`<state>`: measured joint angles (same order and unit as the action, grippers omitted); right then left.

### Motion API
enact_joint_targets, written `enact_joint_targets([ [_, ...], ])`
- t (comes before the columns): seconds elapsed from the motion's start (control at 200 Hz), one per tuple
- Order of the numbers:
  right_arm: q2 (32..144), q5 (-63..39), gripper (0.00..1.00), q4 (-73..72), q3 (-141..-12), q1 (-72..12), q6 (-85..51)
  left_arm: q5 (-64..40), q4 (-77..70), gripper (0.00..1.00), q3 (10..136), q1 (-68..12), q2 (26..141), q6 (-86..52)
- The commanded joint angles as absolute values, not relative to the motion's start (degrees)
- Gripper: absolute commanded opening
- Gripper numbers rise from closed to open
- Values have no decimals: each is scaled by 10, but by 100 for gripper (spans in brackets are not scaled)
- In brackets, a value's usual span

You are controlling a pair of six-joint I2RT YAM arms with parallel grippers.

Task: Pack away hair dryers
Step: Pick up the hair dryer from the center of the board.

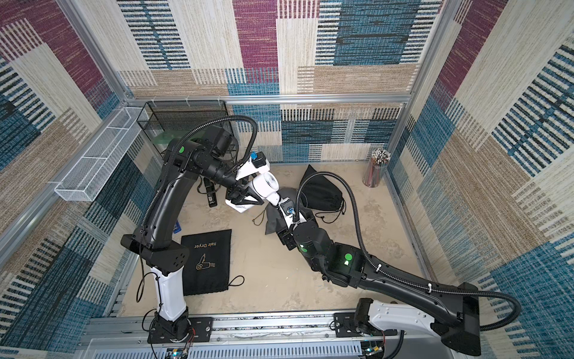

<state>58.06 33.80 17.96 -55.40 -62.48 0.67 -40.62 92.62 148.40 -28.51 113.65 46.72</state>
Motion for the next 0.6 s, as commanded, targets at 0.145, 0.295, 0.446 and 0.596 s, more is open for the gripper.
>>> enact_joint_targets([
  [0.145, 546, 149, 71, 248, -564, -578, -14, -427, 1019, 0, 1457, -286, 1106, 539],
  [0.295, 522, 31, 68, 269, -570, -516, -11, -425, 1019, 0, 1425, -286, 1087, 586],
  [0.446, 510, -51, 62, 284, -572, -454, -2, -434, 1019, 0, 1415, -286, 1077, 604],
  [0.596, 515, -137, 62, 287, -579, -418, 3, -447, 1019, 0, 1413, -287, 1072, 605],
])
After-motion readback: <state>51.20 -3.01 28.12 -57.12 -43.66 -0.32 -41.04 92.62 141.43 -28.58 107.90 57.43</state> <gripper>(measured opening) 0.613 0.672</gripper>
